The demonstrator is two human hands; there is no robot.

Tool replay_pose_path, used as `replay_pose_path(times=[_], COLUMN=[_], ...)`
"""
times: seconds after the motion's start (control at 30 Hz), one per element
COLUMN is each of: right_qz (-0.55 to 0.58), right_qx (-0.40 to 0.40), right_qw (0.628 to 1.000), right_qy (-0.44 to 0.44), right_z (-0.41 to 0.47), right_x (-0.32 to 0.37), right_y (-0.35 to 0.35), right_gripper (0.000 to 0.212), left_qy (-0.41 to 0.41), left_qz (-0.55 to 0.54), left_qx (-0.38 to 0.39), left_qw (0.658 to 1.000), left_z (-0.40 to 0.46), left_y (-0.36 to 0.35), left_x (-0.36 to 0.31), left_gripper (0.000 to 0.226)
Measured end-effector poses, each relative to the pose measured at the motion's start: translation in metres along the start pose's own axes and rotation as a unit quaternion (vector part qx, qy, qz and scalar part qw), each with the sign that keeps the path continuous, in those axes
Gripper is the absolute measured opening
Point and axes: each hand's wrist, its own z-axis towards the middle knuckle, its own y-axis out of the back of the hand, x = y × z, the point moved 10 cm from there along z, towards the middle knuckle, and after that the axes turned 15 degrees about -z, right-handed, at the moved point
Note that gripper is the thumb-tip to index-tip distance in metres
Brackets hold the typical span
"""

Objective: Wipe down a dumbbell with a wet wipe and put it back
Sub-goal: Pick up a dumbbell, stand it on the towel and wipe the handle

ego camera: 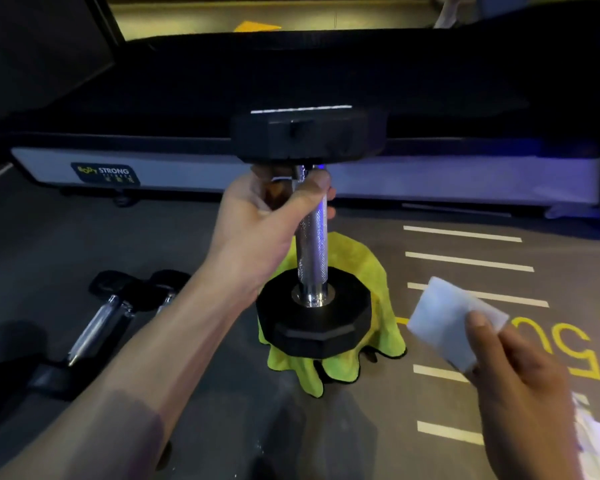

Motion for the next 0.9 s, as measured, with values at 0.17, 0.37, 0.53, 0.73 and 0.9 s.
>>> replay_pose_path(times=[0.17,0.37,0.53,0.73,0.9], right_qz=[-0.164,-0.233,-0.262,-0.288,-0.381], right_qx=[0.037,0.142,0.219,0.217,0.210], right_qw=[0.966,0.908,0.877,0.860,0.831], right_qy=[0.195,0.318,0.338,0.360,0.345], right_z=[0.017,0.009,-0.007,-0.012,-0.017], right_x=[0.088,0.120,0.109,0.113,0.126], right_y=[-0.036,-0.097,-0.113,-0.117,-0.117], right_gripper=[0.049,0.017,0.039,0.043,0.044], left_qy=[-0.002,-0.013,-0.048,-0.188,-0.215], left_qz=[0.020,0.021,0.058,0.338,0.496], left_qx=[-0.030,-0.049,-0.063,-0.002,0.145], left_qw=[0.999,0.998,0.995,0.922,0.829], left_z=[0.008,0.008,0.006,0.009,0.015], left_y=[0.014,0.015,0.016,0.002,-0.030], left_x=[-0.004,-0.009,-0.023,-0.070,-0.085], left_gripper=[0.009,0.030,0.093,0.089,0.066])
